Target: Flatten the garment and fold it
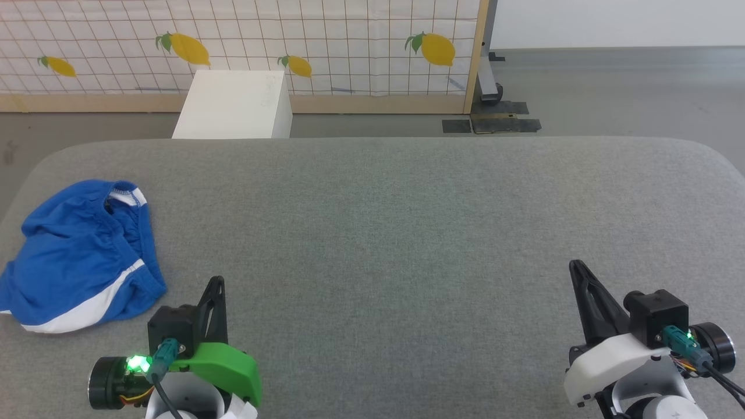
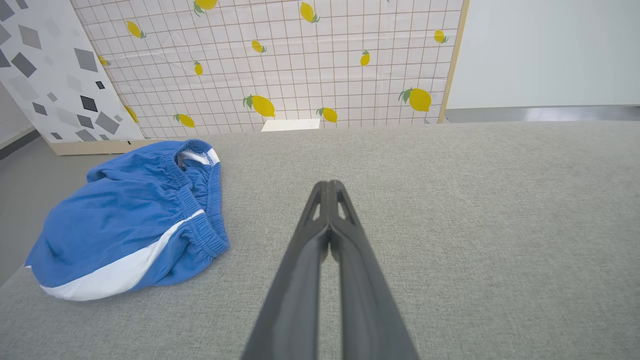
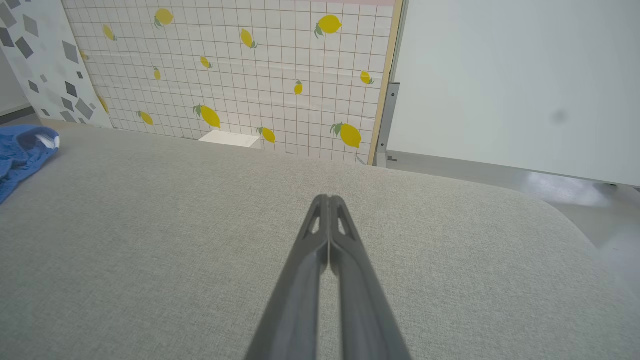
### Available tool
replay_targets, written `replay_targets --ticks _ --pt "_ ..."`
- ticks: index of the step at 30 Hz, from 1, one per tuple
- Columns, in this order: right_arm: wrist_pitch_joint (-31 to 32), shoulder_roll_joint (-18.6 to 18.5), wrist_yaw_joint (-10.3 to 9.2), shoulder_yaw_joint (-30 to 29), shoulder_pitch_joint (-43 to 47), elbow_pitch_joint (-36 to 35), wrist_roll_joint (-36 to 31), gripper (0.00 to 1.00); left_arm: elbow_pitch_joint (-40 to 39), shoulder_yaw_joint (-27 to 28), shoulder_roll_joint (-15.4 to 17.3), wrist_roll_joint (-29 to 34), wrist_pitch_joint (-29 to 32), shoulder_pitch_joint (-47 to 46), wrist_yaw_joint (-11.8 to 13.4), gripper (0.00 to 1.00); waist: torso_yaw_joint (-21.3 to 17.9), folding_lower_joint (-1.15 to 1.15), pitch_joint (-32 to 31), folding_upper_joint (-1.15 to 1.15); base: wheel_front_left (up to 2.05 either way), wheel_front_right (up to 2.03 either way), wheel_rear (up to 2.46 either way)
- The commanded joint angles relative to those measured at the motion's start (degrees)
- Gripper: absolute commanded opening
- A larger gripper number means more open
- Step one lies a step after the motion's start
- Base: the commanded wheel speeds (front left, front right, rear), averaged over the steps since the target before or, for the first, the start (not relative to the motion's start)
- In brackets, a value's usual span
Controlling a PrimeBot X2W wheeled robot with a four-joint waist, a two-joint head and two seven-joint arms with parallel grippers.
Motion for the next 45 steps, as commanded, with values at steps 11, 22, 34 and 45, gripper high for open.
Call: replay_targets --ticks 11,22,34,45 --pt "-0.01 0.10 -0.09 0.13 -1.06 -0.31 -0.38 0.00 -0.15 0.06 -0.26 0.74 0.08 -1.03 0.38 0.00 0.00 0.00 0.00 0.00 0.00 0.00 0.00" --pt "-0.01 0.10 -0.09 0.13 -1.06 -0.31 -0.38 0.00 -0.15 0.06 -0.26 0.74 0.08 -1.03 0.38 0.00 0.00 0.00 0.00 0.00 0.00 0.00 0.00" --pt "-0.67 -0.01 0.00 -0.62 -0.09 -0.05 0.62 1.00 0.13 -0.32 0.00 -0.68 -0.67 -0.17 0.59 1.00 0.00 0.00 0.06 0.00 0.00 0.00 0.00" --pt "-1.98 0.00 -0.01 -1.73 -0.31 -1.28 2.93 1.00 0.11 -0.97 -0.02 -1.36 -1.97 -0.66 1.60 1.00 0.01 0.00 0.22 0.00 0.00 0.00 0.00"
